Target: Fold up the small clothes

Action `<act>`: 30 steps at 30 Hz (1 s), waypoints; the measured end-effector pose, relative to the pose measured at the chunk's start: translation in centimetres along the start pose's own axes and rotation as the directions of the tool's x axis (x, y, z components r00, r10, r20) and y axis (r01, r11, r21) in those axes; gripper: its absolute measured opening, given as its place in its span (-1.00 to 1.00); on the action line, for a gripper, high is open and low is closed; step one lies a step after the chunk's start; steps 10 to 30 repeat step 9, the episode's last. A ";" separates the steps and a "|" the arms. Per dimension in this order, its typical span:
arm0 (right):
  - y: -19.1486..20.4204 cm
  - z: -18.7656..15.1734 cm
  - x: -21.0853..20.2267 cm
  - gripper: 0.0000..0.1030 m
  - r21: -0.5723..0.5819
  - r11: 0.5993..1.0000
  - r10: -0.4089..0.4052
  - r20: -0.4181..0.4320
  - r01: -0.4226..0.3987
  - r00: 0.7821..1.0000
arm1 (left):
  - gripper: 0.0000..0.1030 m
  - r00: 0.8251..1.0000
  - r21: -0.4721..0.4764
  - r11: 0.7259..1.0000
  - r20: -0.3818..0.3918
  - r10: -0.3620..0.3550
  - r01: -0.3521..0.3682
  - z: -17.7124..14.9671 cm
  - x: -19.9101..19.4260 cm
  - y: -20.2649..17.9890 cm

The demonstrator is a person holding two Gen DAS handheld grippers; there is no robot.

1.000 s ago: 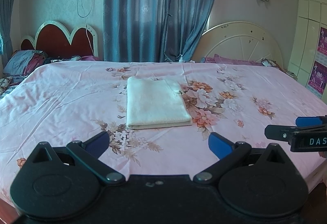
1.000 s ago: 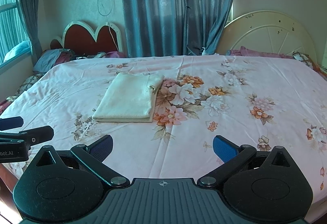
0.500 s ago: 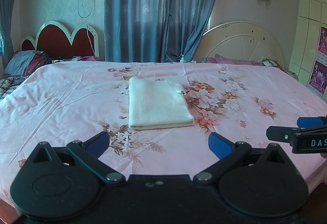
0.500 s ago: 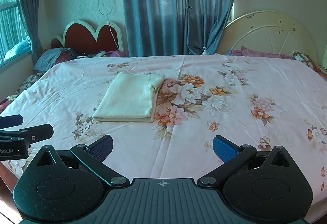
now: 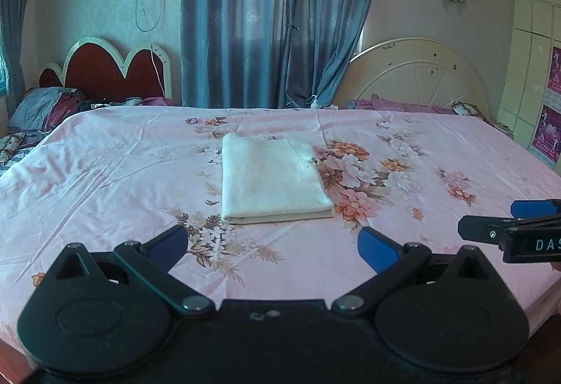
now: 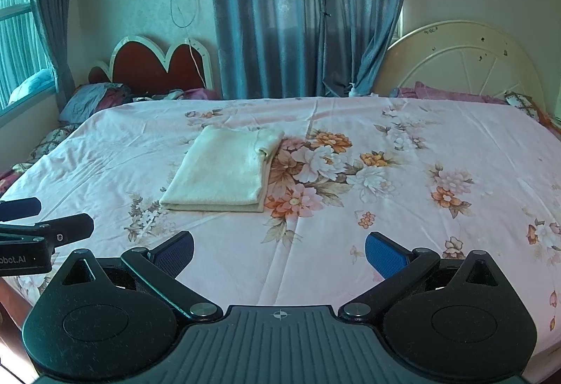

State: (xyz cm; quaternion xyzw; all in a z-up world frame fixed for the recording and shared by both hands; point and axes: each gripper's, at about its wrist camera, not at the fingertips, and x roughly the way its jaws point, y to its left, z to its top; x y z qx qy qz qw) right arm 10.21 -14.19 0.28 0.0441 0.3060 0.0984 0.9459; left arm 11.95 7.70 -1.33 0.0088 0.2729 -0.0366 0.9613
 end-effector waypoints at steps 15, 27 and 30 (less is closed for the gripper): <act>-0.2 0.2 0.4 0.99 -0.004 1.000 0.017 0.002 -0.017 1.000 | 0.99 1.000 0.002 1.000 0.011 0.000 0.000 0.0 -0.2 -0.5; -0.2 0.2 0.4 0.99 -0.004 1.000 0.017 0.002 -0.017 1.000 | 0.99 1.000 0.002 1.000 0.011 0.000 0.000 0.0 -0.2 -0.5; -0.2 0.2 0.4 0.99 -0.004 1.000 0.017 0.002 -0.017 1.000 | 0.99 1.000 0.002 1.000 0.011 0.000 0.000 0.0 -0.2 -0.5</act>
